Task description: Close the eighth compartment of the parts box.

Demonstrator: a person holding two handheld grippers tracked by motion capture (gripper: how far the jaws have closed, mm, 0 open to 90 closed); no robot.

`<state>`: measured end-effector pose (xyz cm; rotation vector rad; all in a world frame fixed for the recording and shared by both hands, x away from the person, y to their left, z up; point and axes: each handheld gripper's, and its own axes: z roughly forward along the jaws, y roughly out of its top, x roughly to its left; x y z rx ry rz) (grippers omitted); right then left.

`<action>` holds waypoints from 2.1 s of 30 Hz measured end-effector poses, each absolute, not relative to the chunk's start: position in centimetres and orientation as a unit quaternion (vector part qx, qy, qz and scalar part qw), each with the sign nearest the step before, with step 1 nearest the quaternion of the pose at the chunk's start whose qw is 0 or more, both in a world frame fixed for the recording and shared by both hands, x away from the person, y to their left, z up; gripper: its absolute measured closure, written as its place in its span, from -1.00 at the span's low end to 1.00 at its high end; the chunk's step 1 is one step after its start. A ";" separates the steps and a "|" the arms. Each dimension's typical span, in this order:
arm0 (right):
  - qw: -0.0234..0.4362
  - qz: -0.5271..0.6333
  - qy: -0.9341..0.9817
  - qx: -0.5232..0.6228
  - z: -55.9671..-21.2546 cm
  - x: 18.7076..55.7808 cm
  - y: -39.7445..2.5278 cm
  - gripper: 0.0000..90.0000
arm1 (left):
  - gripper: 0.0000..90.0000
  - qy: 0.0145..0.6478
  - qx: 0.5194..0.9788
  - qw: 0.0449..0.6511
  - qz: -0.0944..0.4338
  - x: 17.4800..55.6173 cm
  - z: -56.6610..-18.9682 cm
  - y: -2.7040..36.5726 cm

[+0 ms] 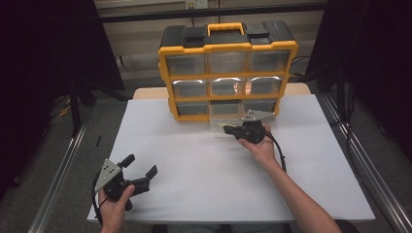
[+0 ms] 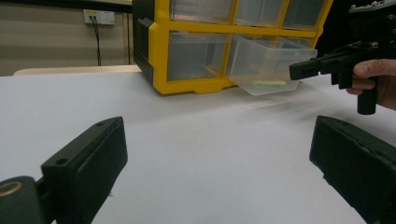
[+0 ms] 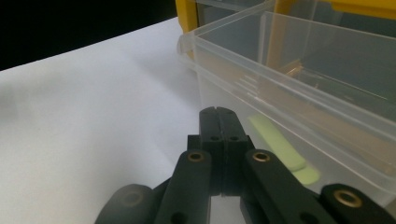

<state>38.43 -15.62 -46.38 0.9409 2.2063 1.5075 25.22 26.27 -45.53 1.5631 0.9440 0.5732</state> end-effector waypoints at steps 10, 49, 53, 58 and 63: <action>0.160 0.536 0.759 0.334 -46.8 38.7 -15.2 1.00 | -0.91 0.399 0.668 0.579 0.241 25.2 -45.6 25.8; 0.180 0.525 0.755 0.349 -46.5 40.4 -15.3 1.00 | -0.90 0.397 0.671 0.577 0.244 25.2 -45.6 25.9; 0.180 0.526 0.753 0.352 -46.5 40.5 -15.4 1.00 | -0.91 0.399 0.670 0.578 0.242 25.2 -45.6 25.9; 0.183 0.524 0.753 0.354 -46.5 40.8 -15.4 1.00 | -0.90 0.394 0.678 0.570 0.246 25.2 -45.6 26.1; 0.184 0.526 0.752 0.352 -46.5 40.9 -15.3 1.00 | -0.90 0.393 0.678 0.570 0.246 25.2 -45.6 26.1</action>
